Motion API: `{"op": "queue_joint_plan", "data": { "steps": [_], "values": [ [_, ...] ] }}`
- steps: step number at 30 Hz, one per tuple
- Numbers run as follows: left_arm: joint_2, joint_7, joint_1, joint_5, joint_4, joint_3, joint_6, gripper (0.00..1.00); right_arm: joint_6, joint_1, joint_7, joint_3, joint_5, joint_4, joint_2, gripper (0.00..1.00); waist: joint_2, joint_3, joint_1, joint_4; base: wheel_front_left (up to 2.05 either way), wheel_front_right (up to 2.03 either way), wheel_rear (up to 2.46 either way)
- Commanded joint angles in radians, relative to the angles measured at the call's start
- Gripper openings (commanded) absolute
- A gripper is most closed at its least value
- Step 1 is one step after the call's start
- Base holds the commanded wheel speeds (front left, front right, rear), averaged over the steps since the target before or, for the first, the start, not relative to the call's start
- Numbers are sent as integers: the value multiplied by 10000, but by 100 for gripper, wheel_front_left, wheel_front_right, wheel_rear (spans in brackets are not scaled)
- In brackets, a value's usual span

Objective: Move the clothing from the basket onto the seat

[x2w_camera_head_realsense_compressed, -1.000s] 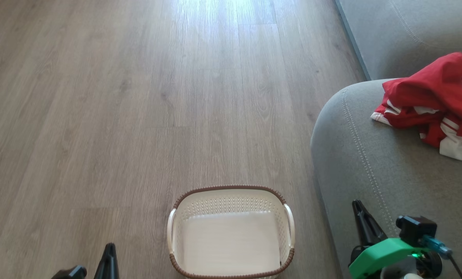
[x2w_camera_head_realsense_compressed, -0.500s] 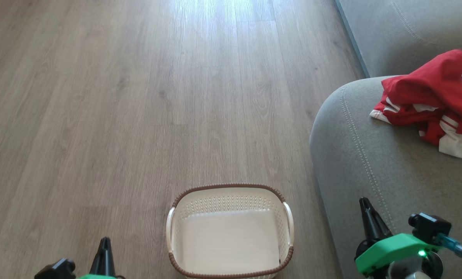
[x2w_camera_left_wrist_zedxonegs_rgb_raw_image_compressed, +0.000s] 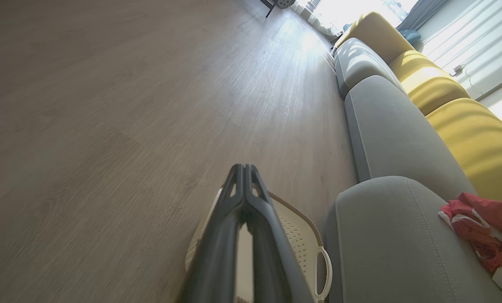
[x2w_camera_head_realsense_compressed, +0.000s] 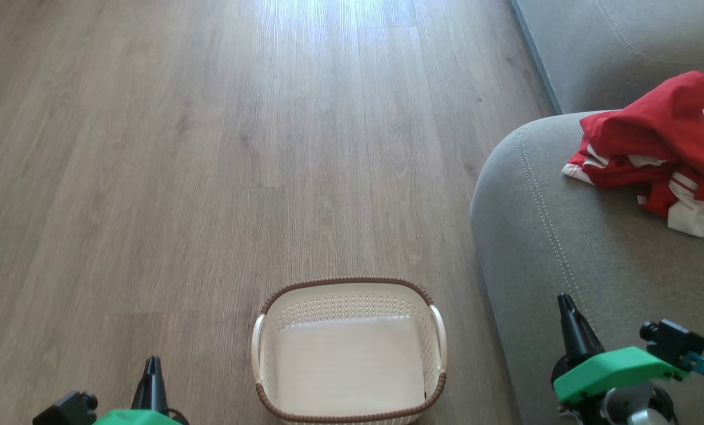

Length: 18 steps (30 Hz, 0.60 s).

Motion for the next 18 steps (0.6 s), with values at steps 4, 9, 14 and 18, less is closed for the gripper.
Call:
{"op": "queue_joint_plan", "data": {
  "steps": [4, 9, 14, 18],
  "values": [
    [-63, 135, -574, -496, -398, 496, -184, 0, -1, -650, 167, -60, 676, -426, 2, 0, 0, 28, 0, -18, 0, 0, 0],
    [-132, 248, -614, -838, -434, 667, -288, 0, -2, -684, 279, -113, 1127, -464, -1, 0, 0, 52, 0, -34, 0, 0, 0],
    [-219, 390, -662, -1265, -478, 881, -418, 0, -2, -726, 418, -177, 1692, -511, -7, 0, 0, 82, 0, -53, 0, 0, 0],
    [-288, 503, -702, -1606, -514, 1052, -522, 0, -2, -760, 528, -228, 2145, -548, -12, 0, 0, 107, 0, -69, 0, 0, 0]
  ]
}}
